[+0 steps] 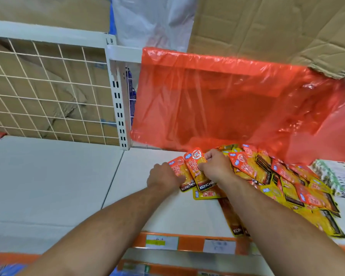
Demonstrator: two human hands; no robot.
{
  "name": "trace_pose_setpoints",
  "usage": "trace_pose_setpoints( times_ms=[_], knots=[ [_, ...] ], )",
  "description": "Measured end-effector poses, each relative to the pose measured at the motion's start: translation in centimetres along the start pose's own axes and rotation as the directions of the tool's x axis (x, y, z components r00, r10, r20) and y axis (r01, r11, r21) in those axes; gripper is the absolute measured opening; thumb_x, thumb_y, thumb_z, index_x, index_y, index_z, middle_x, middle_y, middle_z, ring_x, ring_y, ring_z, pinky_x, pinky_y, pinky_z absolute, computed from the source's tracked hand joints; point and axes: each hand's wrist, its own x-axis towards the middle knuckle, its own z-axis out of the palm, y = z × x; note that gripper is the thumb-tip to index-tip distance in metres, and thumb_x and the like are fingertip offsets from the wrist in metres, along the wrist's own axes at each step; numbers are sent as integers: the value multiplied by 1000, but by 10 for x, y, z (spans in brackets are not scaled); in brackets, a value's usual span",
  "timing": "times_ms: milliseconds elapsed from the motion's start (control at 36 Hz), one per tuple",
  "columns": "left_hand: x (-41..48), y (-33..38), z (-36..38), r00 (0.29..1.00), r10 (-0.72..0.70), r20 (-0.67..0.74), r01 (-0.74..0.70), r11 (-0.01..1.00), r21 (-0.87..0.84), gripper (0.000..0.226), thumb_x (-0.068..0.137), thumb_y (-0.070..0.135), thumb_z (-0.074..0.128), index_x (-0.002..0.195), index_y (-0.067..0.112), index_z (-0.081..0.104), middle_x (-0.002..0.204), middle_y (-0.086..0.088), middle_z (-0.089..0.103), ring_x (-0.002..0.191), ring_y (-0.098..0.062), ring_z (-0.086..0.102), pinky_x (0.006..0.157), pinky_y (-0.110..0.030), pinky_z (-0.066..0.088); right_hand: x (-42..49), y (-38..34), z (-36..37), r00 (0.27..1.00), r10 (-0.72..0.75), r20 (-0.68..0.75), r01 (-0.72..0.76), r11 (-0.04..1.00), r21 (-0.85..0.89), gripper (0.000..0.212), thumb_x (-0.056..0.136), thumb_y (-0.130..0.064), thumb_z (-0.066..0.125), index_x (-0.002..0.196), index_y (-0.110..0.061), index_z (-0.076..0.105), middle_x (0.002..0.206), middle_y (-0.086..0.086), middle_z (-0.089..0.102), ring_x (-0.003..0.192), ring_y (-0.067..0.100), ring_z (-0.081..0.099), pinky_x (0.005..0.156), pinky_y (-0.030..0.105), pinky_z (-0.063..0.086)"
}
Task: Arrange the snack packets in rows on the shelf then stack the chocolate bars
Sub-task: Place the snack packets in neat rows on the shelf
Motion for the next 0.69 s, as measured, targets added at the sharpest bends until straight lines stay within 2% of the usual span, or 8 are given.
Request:
trace_pose_setpoints(
  times_ms=[83, 167, 278, 389, 472, 528, 611, 694],
  knots=[
    [1, 3, 3, 1000, 9, -24, -8, 999, 32, 71, 73, 64, 71, 123, 16, 54, 121, -9, 54, 114, -28, 56, 88, -37, 49, -7, 11, 4, 999, 53, 10, -53, 999, -3, 36, 75, -4, 71, 70, -23, 42, 67, -8, 42, 66, 17, 42, 50, 25, 30],
    [2, 8, 4, 999, 4, -42, -1, 999, 54, 74, 73, 66, 70, 123, 15, 53, 123, -9, 53, 115, -28, 55, 88, -37, 48, -10, 19, 4, 997, 76, 14, -76, 997, 27, 40, 75, -4, 72, 70, -26, 38, 68, -8, 40, 61, 15, 39, 49, 25, 28],
    [6, 13, 7, 999, 12, -41, -9, 998, 67, 71, 74, 58, 75, 125, 14, 51, 124, -10, 51, 118, -29, 51, 91, -40, 47, -8, 25, 3, 996, 92, 7, -92, 995, 30, 40, 77, -5, 71, 71, -26, 38, 69, -8, 40, 58, 11, 38, 49, 26, 28],
    [8, 18, 9, 998, 26, -62, -26, 1000, 11, 54, 74, 38, 76, 117, 14, 53, 118, -11, 51, 112, -30, 53, 89, -40, 52, -4, 30, 3, 996, 91, 3, -91, 995, 31, 40, 78, -7, 71, 71, -27, 37, 70, -9, 40, 65, 17, 43, 50, 26, 31],
    [6, 15, 6, 993, 76, -93, -81, 995, -52, 30, 77, 13, 61, 105, 15, 50, 107, -11, 57, 98, -32, 59, 77, -37, 50, -1, 31, 6, 995, 95, 23, -96, 994, 56, 38, 80, -9, 73, 73, -27, 40, 72, -9, 42, 72, 19, 46, 54, 26, 33],
    [5, 12, 2, 992, 68, -104, -75, 995, -66, 28, 78, 9, 56, 104, 14, 48, 101, -10, 62, 92, -32, 61, 71, -35, 47, 0, 29, 8, 995, 91, 37, -93, 994, 63, 33, 81, -10, 73, 79, -27, 45, 73, -10, 42, 76, 19, 47, 54, 24, 34],
    [3, 7, -8, 996, -11, -86, 6, 998, -68, 34, 81, 15, 61, 110, 11, 43, 108, -11, 62, 99, -32, 62, 74, -35, 47, 0, 22, 11, 996, 88, 33, -90, 994, 69, 30, 80, -8, 73, 85, -25, 49, 76, -8, 46, 76, 19, 49, 54, 25, 34],
    [1, 5, -15, 999, -38, -13, 37, 999, -29, 43, 79, 40, 71, 103, 16, 45, 111, -5, 63, 101, -25, 63, 76, -31, 49, 0, 15, 15, 996, 78, 37, -81, 995, 65, 36, 80, -8, 74, 75, -26, 43, 74, -6, 46, 72, 20, 50, 56, 26, 37]
  ],
)
